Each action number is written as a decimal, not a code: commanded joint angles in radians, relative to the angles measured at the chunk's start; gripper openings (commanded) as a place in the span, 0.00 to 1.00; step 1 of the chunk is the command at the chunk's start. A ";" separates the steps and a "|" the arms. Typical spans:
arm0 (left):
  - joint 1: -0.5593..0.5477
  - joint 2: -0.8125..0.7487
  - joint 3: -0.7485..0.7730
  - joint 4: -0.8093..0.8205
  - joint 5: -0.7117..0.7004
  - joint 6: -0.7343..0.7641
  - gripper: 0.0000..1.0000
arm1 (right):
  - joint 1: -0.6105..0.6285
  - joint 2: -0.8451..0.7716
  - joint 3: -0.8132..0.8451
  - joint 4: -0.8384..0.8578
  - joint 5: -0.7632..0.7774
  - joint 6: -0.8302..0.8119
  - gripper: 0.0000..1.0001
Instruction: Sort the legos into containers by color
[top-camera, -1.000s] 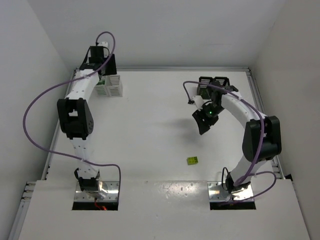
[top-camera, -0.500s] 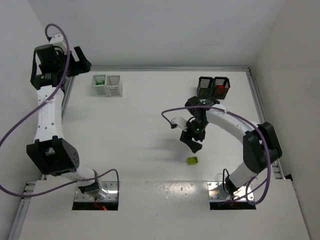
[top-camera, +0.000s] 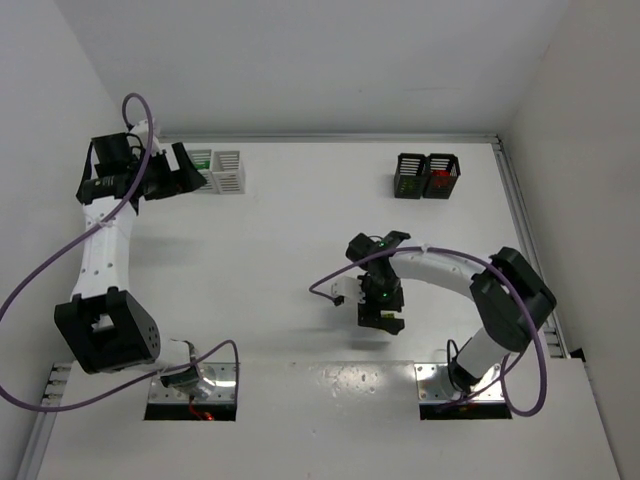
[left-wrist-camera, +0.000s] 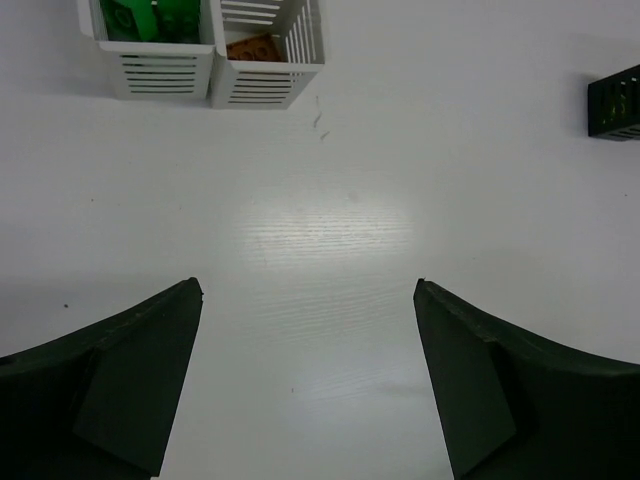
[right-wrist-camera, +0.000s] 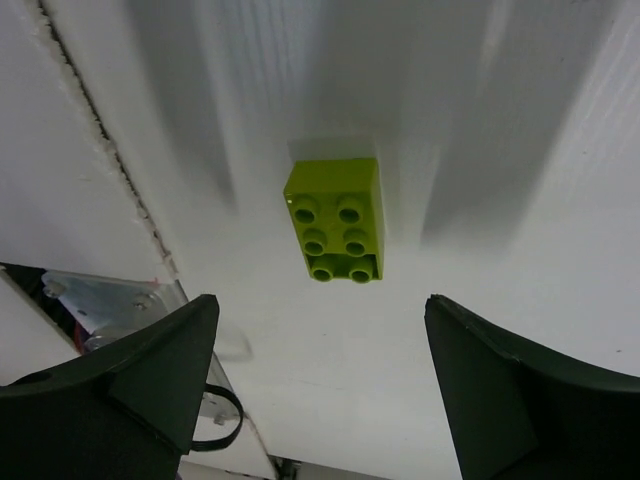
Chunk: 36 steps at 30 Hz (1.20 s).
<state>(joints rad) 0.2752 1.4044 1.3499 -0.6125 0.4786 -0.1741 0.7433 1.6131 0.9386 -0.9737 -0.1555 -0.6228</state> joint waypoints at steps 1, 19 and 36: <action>0.012 -0.041 -0.027 0.049 0.032 0.001 0.94 | 0.037 0.016 -0.014 0.098 0.079 0.038 0.85; 0.012 -0.050 -0.077 0.069 -0.028 -0.002 0.99 | 0.122 0.146 -0.029 0.236 0.203 0.176 0.59; 0.003 -0.185 -0.251 0.243 -0.026 -0.054 0.99 | 0.035 0.025 0.310 0.366 0.241 0.319 0.07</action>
<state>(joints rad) 0.2756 1.2797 1.1206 -0.4690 0.4458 -0.2146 0.8219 1.7031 1.1557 -0.7223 0.0486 -0.3824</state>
